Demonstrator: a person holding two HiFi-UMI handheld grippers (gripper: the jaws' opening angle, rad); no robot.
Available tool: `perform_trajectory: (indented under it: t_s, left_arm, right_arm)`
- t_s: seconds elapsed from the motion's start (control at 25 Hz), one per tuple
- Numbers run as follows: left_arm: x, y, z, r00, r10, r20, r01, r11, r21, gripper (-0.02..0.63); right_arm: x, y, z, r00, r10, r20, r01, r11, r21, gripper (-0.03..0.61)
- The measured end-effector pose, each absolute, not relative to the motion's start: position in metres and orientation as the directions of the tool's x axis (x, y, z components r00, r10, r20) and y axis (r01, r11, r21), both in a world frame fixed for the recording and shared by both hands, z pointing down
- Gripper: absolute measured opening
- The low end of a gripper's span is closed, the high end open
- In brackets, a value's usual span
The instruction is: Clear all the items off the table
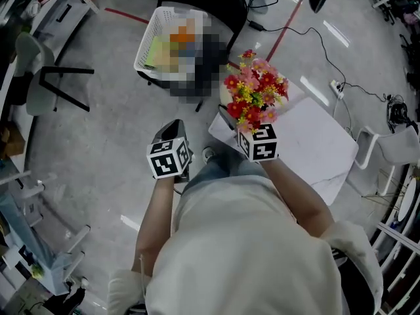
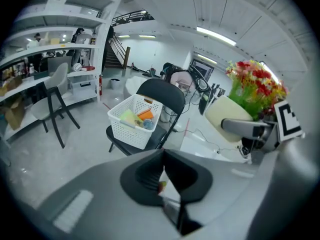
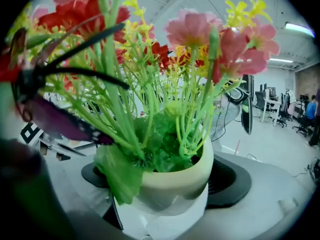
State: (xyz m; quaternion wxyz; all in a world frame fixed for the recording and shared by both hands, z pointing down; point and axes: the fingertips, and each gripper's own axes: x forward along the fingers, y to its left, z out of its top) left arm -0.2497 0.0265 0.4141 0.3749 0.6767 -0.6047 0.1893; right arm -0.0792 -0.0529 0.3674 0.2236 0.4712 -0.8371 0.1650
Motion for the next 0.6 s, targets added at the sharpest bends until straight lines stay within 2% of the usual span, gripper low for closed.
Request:
perform_trajectory:
  t_s: [0.6]
  left_arm:
    - [-0.299, 0.028, 0.417, 0.080, -0.703, 0.707, -0.942, 0.178, 0.284, 0.009]
  right_arm:
    - [-0.156, -0.089, 0.376, -0.556, -0.631, 0.541, -0.781, 0.620, -0.080, 0.529]
